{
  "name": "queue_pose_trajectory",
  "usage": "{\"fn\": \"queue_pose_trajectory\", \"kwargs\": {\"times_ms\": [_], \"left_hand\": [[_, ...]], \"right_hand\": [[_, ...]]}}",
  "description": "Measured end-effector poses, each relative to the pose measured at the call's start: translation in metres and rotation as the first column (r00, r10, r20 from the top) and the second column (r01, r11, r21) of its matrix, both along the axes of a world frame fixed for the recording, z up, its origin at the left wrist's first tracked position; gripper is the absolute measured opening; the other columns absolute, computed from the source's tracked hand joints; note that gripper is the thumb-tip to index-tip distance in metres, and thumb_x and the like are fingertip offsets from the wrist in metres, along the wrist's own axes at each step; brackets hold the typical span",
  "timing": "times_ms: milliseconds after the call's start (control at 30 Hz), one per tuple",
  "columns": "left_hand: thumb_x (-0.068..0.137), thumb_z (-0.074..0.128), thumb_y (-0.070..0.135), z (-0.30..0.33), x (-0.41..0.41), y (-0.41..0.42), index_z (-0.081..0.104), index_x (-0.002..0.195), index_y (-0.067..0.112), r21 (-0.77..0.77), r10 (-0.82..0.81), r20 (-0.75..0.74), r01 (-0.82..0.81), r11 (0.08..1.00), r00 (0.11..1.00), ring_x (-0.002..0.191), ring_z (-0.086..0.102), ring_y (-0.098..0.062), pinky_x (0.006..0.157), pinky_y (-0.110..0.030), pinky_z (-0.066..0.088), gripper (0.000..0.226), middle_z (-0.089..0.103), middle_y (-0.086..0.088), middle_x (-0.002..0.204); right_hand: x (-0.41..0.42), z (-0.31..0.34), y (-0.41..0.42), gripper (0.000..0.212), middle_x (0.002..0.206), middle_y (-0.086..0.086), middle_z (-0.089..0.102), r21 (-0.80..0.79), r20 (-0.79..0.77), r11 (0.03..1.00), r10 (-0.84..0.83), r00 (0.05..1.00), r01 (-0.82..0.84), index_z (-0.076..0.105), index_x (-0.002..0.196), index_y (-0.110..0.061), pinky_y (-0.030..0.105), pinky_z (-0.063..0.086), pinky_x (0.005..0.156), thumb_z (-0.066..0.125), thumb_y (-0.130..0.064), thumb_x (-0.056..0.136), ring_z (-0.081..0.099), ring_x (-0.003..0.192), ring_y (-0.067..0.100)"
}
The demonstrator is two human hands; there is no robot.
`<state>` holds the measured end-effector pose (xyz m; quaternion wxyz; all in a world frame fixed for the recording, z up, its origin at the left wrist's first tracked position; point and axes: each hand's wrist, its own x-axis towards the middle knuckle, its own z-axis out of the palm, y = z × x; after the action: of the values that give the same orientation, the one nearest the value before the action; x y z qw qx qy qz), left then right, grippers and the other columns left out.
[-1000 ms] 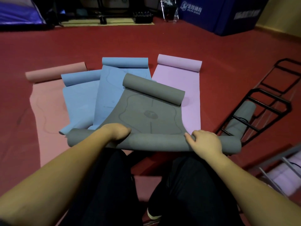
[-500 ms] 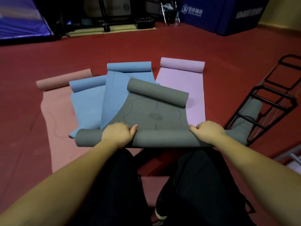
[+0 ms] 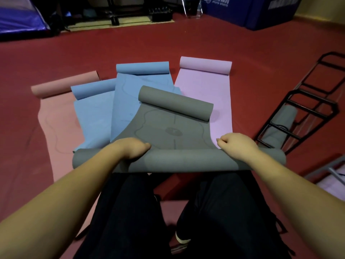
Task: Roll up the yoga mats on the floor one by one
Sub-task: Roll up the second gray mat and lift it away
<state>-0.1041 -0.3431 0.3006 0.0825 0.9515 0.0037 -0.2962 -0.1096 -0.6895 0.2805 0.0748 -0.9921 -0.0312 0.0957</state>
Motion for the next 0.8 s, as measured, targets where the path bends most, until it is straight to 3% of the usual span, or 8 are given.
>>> {"fn": "queue_pose_trajectory", "kwargs": {"times_ms": [100, 200, 300, 400, 500, 600, 733, 800], "left_hand": [[0.101, 0.033, 0.046, -0.004, 0.007, 0.002, 0.053, 0.139, 0.011, -0.014, 0.014, -0.019, -0.014, 1.000, 1.000, 0.132, 0.044, -0.030, 0.103, -0.035, 0.032, 0.055, 0.044, -0.015, 0.150], [0.093, 0.040, 0.048, -0.011, 0.017, 0.007, 0.063, 0.120, 0.019, -0.044, -0.008, -0.088, 0.004, 0.999, 0.996, 0.111, 0.052, -0.026, 0.092, -0.033, 0.036, 0.046, 0.055, -0.010, 0.139], [0.094, 0.046, 0.036, -0.017, 0.027, 0.011, 0.068, 0.107, 0.017, -0.075, 0.008, -0.132, -0.018, 0.997, 0.991, 0.099, 0.058, -0.021, 0.086, -0.033, 0.041, 0.032, 0.063, -0.007, 0.125], [0.089, 0.049, 0.034, -0.017, 0.028, 0.008, 0.068, 0.091, 0.018, -0.101, 0.011, -0.175, -0.029, 0.994, 0.985, 0.086, 0.062, -0.018, 0.075, -0.032, 0.044, 0.025, 0.068, -0.006, 0.105], [0.083, 0.050, 0.043, -0.016, 0.027, 0.000, 0.068, 0.096, 0.019, -0.099, 0.021, -0.153, -0.037, 0.994, 0.988, 0.094, 0.061, -0.022, 0.081, -0.033, 0.043, 0.033, 0.067, -0.007, 0.115], [0.101, 0.037, 0.043, -0.017, 0.027, -0.004, 0.063, 0.123, 0.010, -0.017, 0.067, 0.054, -0.066, 0.998, 0.996, 0.118, 0.053, -0.032, 0.097, -0.037, 0.040, 0.047, 0.058, -0.017, 0.132], [0.103, 0.028, 0.039, -0.021, -0.001, 0.000, 0.069, 0.096, 0.005, -0.008, 0.105, 0.486, -0.116, 0.993, 0.867, 0.090, 0.058, -0.035, 0.072, -0.036, 0.041, 0.054, 0.066, -0.019, 0.100], [0.097, 0.029, 0.040, -0.033, -0.023, 0.004, 0.066, 0.080, 0.006, 0.021, -0.001, 0.622, -0.016, 1.000, 0.783, 0.083, 0.060, -0.036, 0.066, -0.037, 0.042, 0.053, 0.064, -0.017, 0.086]], "right_hand": [[-0.009, -0.002, 0.006, 0.056, 0.062, 0.003, 0.054, -0.028, 0.218, 0.996, -0.074, 0.973, 0.082, 0.048, 0.056, -0.015, 0.032, 0.026, 0.050, 0.036, -0.047, 0.100, 0.052, 0.064, 0.030], [-0.019, -0.006, 0.011, 0.052, 0.073, 0.007, 0.061, -0.001, 0.304, 0.991, -0.126, 0.944, 0.133, 0.057, 0.062, -0.013, 0.033, 0.034, 0.056, 0.039, -0.045, 0.099, 0.058, 0.072, 0.033], [-0.041, -0.025, 0.015, 0.048, 0.071, 0.007, 0.063, -0.032, 0.394, 0.999, 0.001, 0.919, 0.013, 0.064, 0.070, -0.013, 0.037, 0.040, 0.066, 0.041, -0.047, 0.094, 0.060, 0.074, 0.032], [-0.054, -0.035, 0.015, 0.045, 0.071, 0.003, 0.064, -0.063, 0.449, 0.998, 0.023, 0.893, 0.005, 0.067, 0.078, -0.015, 0.038, 0.041, 0.072, 0.042, -0.051, 0.089, 0.059, 0.073, 0.029], [-0.043, -0.035, 0.015, 0.053, 0.066, 0.004, 0.063, -0.069, 0.430, 0.996, -0.014, 0.903, 0.049, 0.062, 0.068, -0.015, 0.037, 0.039, 0.068, 0.034, -0.056, 0.088, 0.060, 0.069, 0.031], [-0.029, -0.034, 0.013, 0.064, 0.069, 0.006, 0.065, -0.085, 0.383, 0.995, -0.017, 0.924, 0.053, 0.065, 0.067, -0.015, 0.034, 0.033, 0.065, 0.023, -0.060, 0.085, 0.061, 0.071, 0.032], [-0.017, -0.031, 0.017, 0.062, 0.083, 0.006, 0.070, -0.146, 0.323, 0.988, -0.001, 0.946, 0.051, 0.068, 0.075, -0.016, 0.033, 0.034, 0.069, 0.028, -0.060, 0.092, 0.063, 0.081, 0.031], [-0.008, -0.028, 0.019, 0.057, 0.095, 0.008, 0.071, -0.161, 0.246, 0.985, -0.020, 0.969, 0.061, 0.071, 0.086, -0.017, 0.032, 0.035, 0.070, 0.032, -0.057, 0.097, 0.064, 0.092, 0.032]]}}
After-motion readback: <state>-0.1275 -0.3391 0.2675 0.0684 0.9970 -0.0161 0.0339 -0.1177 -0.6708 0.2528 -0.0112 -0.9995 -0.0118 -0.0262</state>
